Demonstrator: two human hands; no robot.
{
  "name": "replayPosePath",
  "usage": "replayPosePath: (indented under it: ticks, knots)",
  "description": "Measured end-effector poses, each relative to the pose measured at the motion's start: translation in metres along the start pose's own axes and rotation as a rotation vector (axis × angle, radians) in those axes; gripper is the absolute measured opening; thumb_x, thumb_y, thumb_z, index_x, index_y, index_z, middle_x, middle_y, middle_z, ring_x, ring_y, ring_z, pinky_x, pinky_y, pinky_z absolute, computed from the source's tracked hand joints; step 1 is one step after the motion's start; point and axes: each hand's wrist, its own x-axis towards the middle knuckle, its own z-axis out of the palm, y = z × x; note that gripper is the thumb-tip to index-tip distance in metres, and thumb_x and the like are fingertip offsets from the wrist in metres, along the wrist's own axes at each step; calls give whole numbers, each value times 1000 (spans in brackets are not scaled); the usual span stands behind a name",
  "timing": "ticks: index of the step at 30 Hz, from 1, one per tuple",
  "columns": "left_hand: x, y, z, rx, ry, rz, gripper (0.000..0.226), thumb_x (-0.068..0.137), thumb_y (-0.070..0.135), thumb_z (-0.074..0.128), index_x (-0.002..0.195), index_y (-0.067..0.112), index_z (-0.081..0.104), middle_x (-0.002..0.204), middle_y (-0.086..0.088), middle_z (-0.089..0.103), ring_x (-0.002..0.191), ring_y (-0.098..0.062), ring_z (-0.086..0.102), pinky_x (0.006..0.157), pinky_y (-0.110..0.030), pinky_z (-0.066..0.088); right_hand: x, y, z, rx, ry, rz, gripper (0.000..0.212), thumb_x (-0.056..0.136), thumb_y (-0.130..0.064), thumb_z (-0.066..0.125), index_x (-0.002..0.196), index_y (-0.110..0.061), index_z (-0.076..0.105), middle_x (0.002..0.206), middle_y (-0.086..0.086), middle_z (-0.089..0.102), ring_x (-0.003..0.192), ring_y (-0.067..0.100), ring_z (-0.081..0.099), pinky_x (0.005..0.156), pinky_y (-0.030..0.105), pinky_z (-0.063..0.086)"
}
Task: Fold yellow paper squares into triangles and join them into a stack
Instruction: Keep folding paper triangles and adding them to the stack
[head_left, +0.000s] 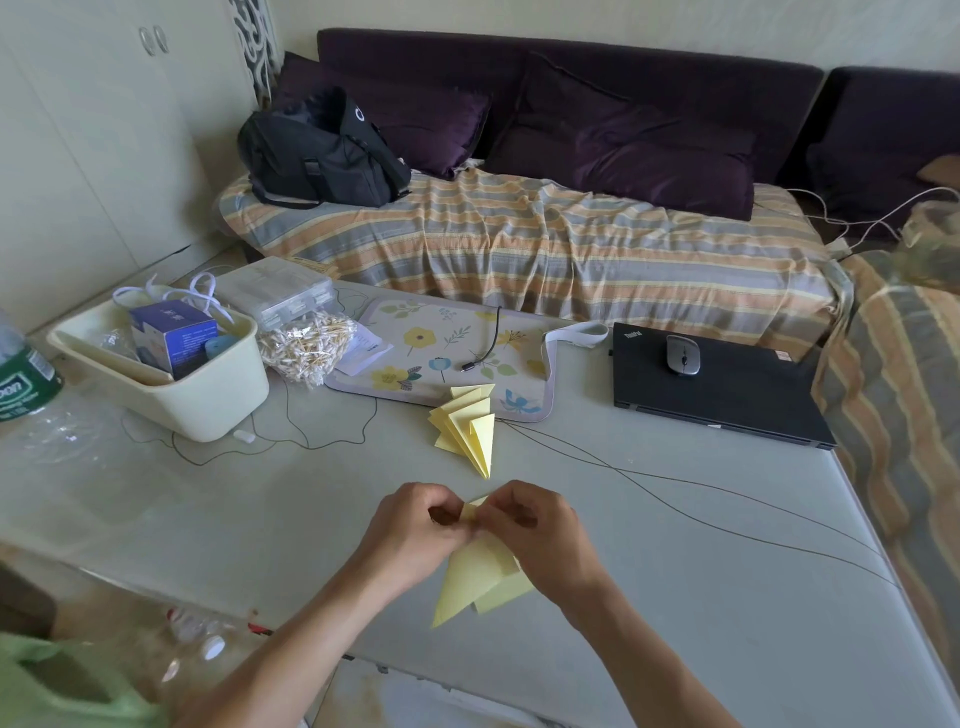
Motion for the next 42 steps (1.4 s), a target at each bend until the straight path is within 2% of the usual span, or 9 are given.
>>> replayPosePath:
  ticks: [2, 5, 10, 14, 18, 21, 25, 33, 42]
  knots:
    - [0, 0, 0, -20, 68, 5, 21, 76, 34, 86, 80, 22, 69, 69, 10, 64, 60, -3, 54, 54, -12, 37, 0, 1, -1, -4, 6, -2, 13, 89, -25, 70, 77, -23, 71, 75, -10, 72, 66, 0, 58, 59, 12, 41]
    - [1, -1, 0, -47, 131, 27, 24, 74, 24, 89, 80, 21, 65, 67, 7, 61, 58, -5, 54, 54, -13, 40, 2, 3, -1, -19, 18, -8, 13, 90, -25, 68, 78, -23, 71, 77, -7, 70, 66, 0, 57, 59, 11, 40]
    - [1, 2, 2, -40, 82, 47, 9, 81, 22, 79, 77, 25, 71, 71, 7, 70, 65, -7, 65, 62, -21, 50, 3, 5, 1, 30, 2, 8, 16, 93, -22, 66, 77, -23, 71, 75, -9, 69, 65, -1, 57, 61, 10, 41]
    - [0, 3, 3, -79, 42, 65, 16, 80, 28, 83, 84, 24, 68, 78, 7, 70, 66, -1, 62, 59, -11, 46, 4, 5, -1, 72, -9, 22, 18, 95, -19, 63, 80, -21, 72, 76, -9, 69, 67, 0, 57, 61, 11, 42]
    - [0, 4, 2, -53, 16, 62, 21, 80, 19, 79, 93, 27, 64, 85, 7, 69, 72, -4, 64, 63, -17, 50, 3, 6, 0, 82, -30, 24, 17, 95, -20, 63, 80, -20, 71, 74, -9, 66, 66, 3, 55, 61, 14, 42]
    - [-1, 5, 0, -19, 26, 79, 14, 86, 13, 67, 89, 27, 68, 79, 11, 68, 67, 1, 60, 58, -10, 43, 5, 7, 1, 64, -13, 38, 16, 93, -23, 65, 79, -21, 71, 73, -10, 66, 65, 3, 55, 60, 15, 42]
    - [-3, 6, 0, -2, 44, 56, 12, 89, 19, 65, 81, 26, 70, 71, 15, 67, 66, 4, 59, 57, -8, 40, 6, 10, 1, -15, 35, 41, 12, 89, -26, 67, 78, -25, 70, 73, -11, 68, 64, -2, 56, 61, 15, 41]
    - [-4, 2, 0, -98, -28, -82, 11, 86, 20, 63, 81, 23, 72, 79, 6, 73, 71, -13, 68, 67, -28, 57, 5, 11, 3, -106, 98, -79, 9, 83, -16, 73, 78, -22, 71, 72, -12, 70, 71, -3, 62, 62, 9, 44]
    - [-2, 1, 0, -247, -3, -198, 14, 90, 17, 60, 85, 13, 72, 86, -8, 76, 81, -25, 75, 68, -28, 61, 3, 13, 6, -88, 22, -232, 9, 91, -23, 70, 84, -20, 73, 82, -11, 72, 81, 10, 69, 73, 19, 54]
